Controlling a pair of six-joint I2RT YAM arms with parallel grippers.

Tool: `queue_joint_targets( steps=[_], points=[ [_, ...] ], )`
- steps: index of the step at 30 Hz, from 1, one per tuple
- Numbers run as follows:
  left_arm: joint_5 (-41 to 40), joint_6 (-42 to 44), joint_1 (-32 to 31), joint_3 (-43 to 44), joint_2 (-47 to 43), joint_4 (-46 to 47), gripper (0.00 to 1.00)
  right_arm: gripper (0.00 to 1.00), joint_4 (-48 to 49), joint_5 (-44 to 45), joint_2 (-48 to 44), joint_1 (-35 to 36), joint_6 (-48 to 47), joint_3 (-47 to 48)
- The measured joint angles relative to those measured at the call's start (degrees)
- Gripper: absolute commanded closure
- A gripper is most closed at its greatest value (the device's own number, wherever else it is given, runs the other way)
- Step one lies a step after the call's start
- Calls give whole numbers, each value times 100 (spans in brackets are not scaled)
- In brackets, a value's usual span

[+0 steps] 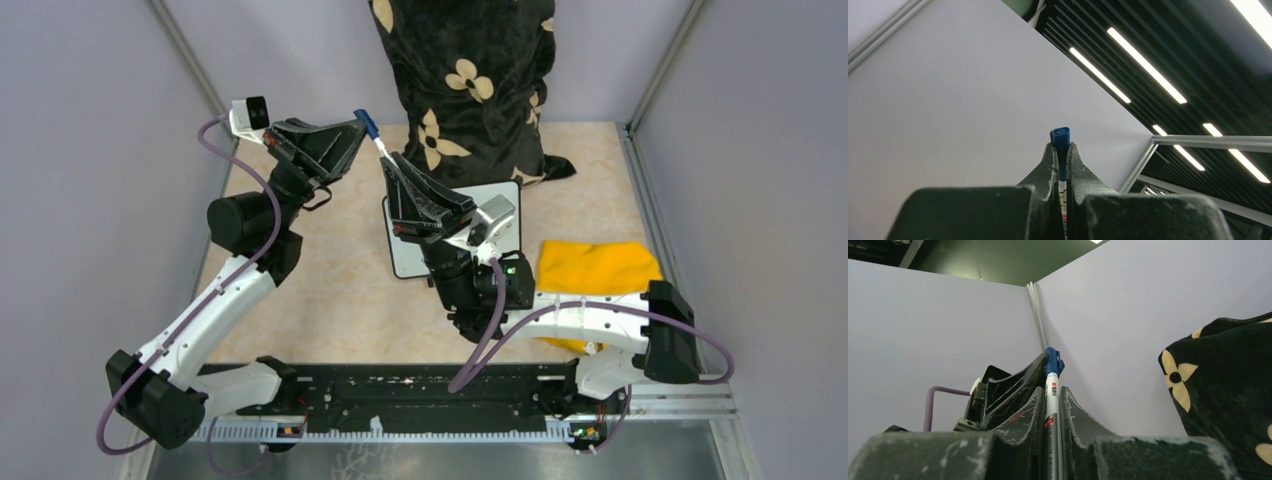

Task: Write a sentence on the whiteboard
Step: Close the whiteboard marker at the center of the board.

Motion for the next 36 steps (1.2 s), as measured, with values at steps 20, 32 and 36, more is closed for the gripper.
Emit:
queue_joint_targets(
  steps=[20, 32, 36],
  points=[
    [170, -44, -15, 146, 85, 146, 100, 100, -586, -177, -240, -4, 249, 85],
    [140, -96, -70, 192, 151, 275, 99, 100, -619, -186, -240, -7, 247, 155],
    [138, -20, -76, 192, 140, 282, 100, 100, -619, -212, -240, -4, 245, 155]
  ],
)
